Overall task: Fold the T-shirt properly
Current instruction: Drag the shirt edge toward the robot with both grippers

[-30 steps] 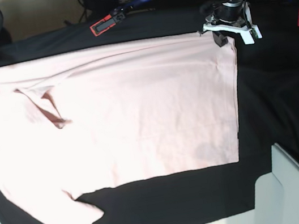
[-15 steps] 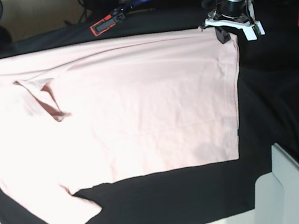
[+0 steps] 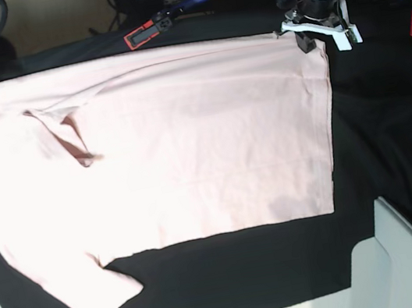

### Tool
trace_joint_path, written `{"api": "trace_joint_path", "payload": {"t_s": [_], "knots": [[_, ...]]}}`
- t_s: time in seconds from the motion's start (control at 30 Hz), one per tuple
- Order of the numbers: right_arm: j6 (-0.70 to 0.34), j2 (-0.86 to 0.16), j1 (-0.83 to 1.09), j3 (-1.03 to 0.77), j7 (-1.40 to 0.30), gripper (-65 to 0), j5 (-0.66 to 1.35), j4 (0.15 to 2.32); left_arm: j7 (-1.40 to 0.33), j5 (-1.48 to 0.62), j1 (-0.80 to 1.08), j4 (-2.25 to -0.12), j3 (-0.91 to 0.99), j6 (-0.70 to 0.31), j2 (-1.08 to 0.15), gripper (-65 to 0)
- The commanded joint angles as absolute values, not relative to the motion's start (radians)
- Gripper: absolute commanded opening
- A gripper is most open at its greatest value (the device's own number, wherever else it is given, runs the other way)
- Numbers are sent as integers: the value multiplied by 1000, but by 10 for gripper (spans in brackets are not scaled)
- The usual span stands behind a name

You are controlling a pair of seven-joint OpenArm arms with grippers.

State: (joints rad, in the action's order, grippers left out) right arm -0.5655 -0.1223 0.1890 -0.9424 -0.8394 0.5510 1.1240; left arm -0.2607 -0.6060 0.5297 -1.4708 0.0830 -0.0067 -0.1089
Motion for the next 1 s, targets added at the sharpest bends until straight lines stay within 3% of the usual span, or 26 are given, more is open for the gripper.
{"api": "trace_joint_path", "payload": {"t_s": [0.0, 0.1, 0.2, 0.8, 0.97], "knots": [[-544, -127, 193, -946, -854, -427, 512, 1129, -236, -602, 538, -1484, 91, 4, -119, -544], [-544, -114, 191, -949, -854, -322, 513, 1130, -236, -602, 538, -1484, 93, 4, -122, -408], [-544, -97, 191, -1036, -854, -309, 513, 1141, -236, -602, 536, -1484, 93, 4, -137, -334], [-545, -56, 223, -1164, -951, -306, 506, 1285, -229, -607, 584, -1484, 94, 4, -205, -321], [-550, -56, 225, -1164, -951, -306, 506, 1285, -229, -608, 604, -1484, 108, 4, -211, -275]]}}
